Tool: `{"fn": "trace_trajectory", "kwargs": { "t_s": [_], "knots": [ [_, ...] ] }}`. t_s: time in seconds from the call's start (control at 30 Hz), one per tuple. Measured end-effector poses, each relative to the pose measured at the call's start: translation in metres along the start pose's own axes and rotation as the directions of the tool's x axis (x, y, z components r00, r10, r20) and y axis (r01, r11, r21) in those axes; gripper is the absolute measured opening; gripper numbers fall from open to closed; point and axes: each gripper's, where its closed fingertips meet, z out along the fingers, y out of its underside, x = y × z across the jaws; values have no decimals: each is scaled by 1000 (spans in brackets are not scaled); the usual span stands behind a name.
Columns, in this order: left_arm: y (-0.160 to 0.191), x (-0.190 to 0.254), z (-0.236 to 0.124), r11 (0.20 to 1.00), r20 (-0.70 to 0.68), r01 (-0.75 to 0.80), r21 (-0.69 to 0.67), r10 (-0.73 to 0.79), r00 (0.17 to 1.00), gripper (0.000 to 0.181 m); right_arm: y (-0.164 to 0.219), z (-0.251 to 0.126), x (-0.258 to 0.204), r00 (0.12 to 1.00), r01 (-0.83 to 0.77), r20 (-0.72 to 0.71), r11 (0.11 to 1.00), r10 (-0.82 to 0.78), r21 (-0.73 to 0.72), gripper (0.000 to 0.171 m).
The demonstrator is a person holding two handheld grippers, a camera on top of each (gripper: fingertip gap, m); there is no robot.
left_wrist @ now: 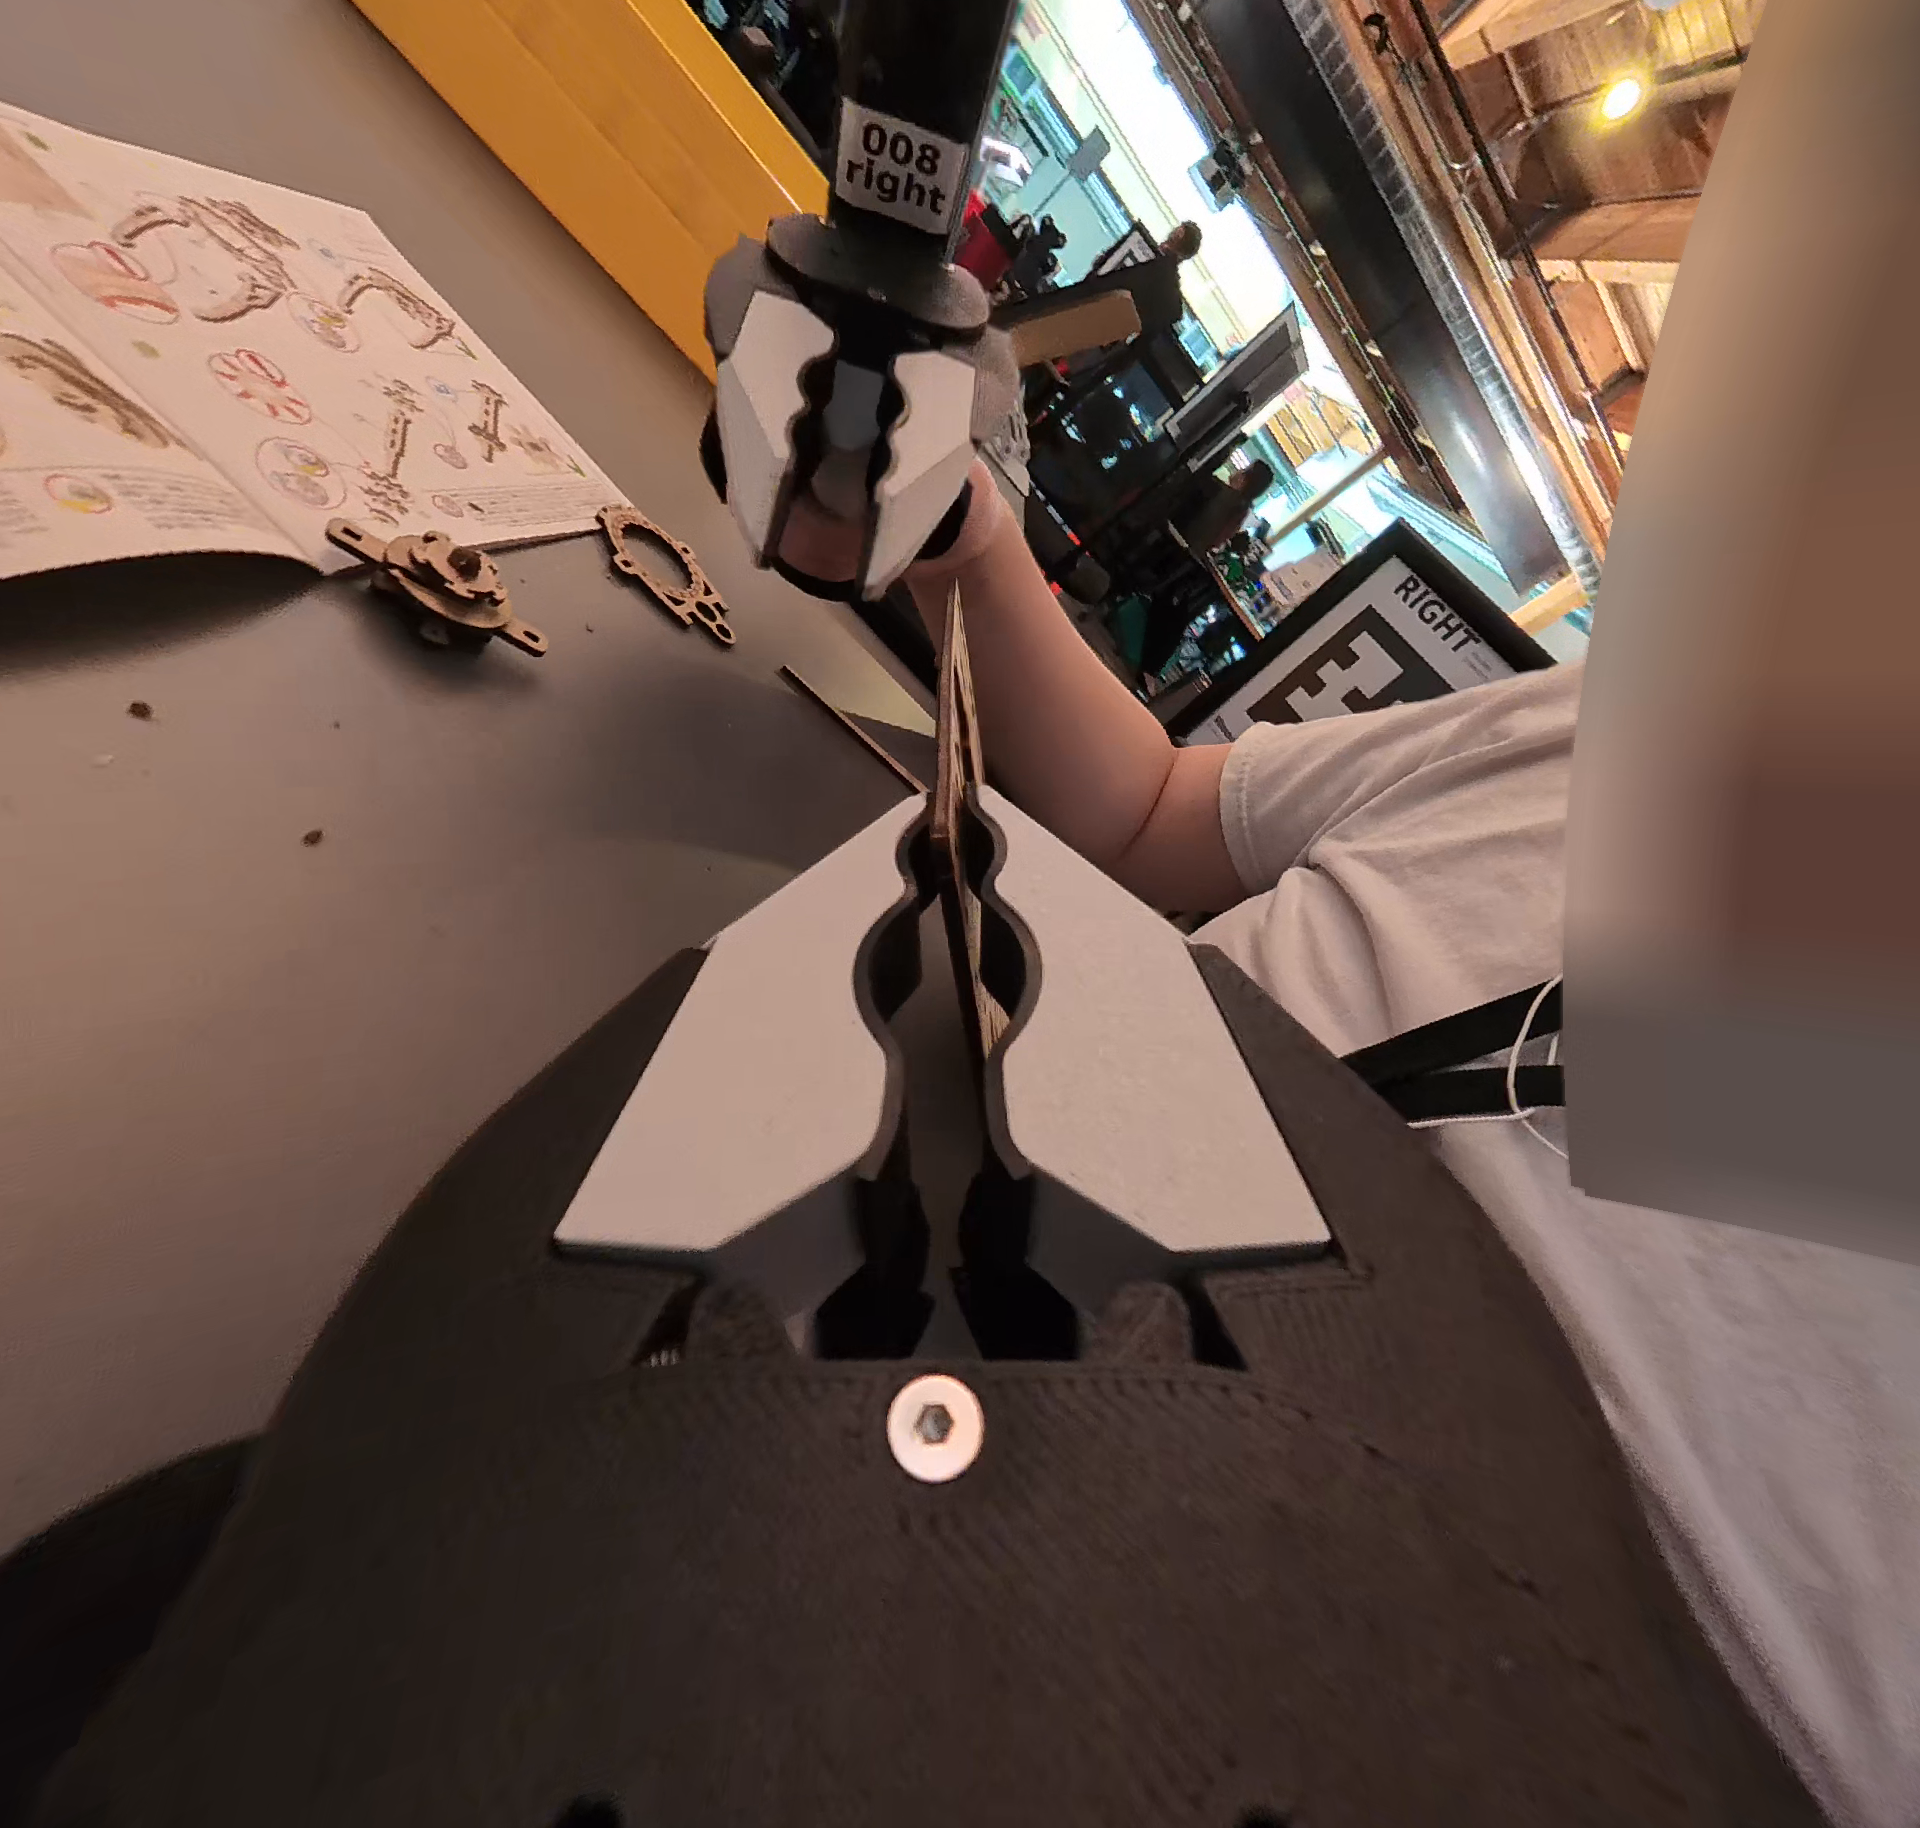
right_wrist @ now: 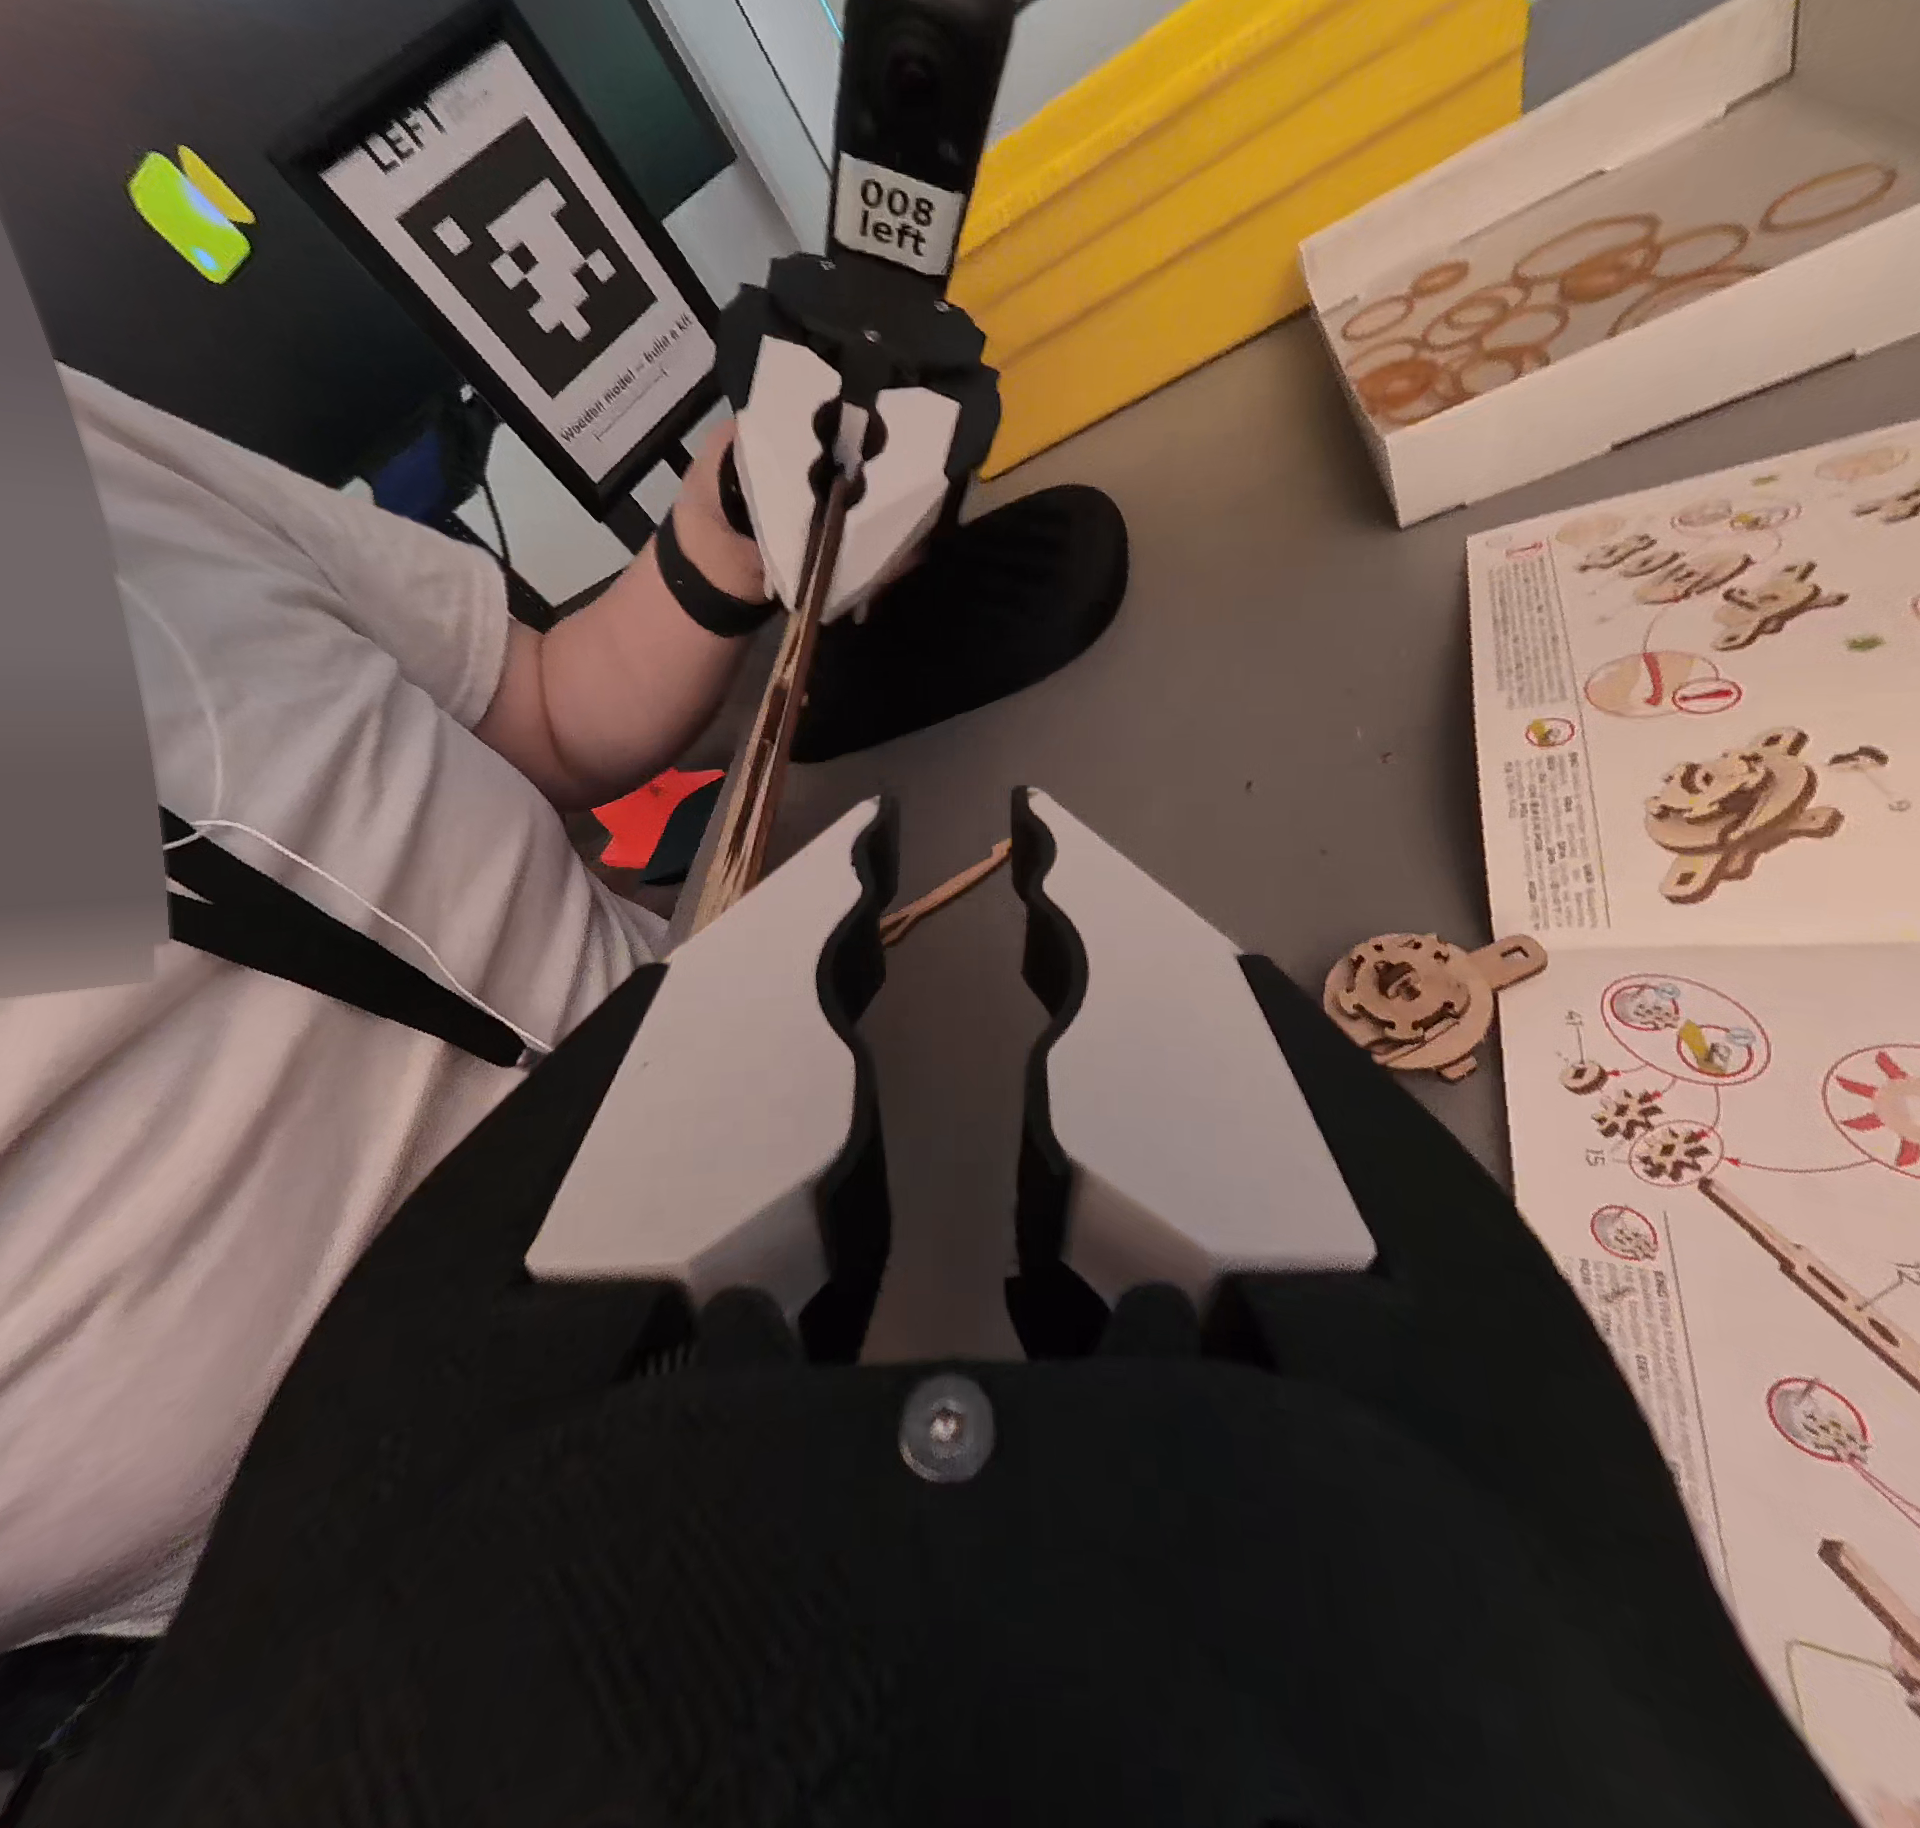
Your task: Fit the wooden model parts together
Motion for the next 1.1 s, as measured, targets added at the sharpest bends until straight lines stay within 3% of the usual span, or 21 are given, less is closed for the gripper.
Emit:
{"fn": "trace_trajectory", "kwargs": {
  "t_s": [0.27,0.4,0.5,0.53,0.67,0.77,0.93,1.1],
  "knots": [
    [4,4,-27,999,72,-17,47,14,997,1,-26,-23,-20,994,-106,16,968,105,226,27],
    [3,4,-31,998,72,-25,60,21,997,1,9,-1,-32,981,-190,-13,977,192,95,46],
    [4,3,-32,998,71,-36,59,32,997,1,24,15,-42,967,-255,25,965,254,63,44],
    [3,3,-31,998,71,-38,59,33,997,1,25,18,-43,964,-267,33,961,265,68,41],
    [2,2,-27,997,77,-56,47,53,996,7,25,23,-55,958,-278,94,958,270,76,1],
    [-2,3,-23,996,91,-83,23,81,993,24,37,25,-55,963,-267,33,964,267,0,2],
    [-7,-2,-9,959,194,-225,-170,257,947,47,38,24,-66,967,-252,39,967,253,-35,2],
    [10,1,25,912,88,-144,-383,191,978,35,35,23,-69,973,-223,41,971,227,-82,2]
  ]
}}
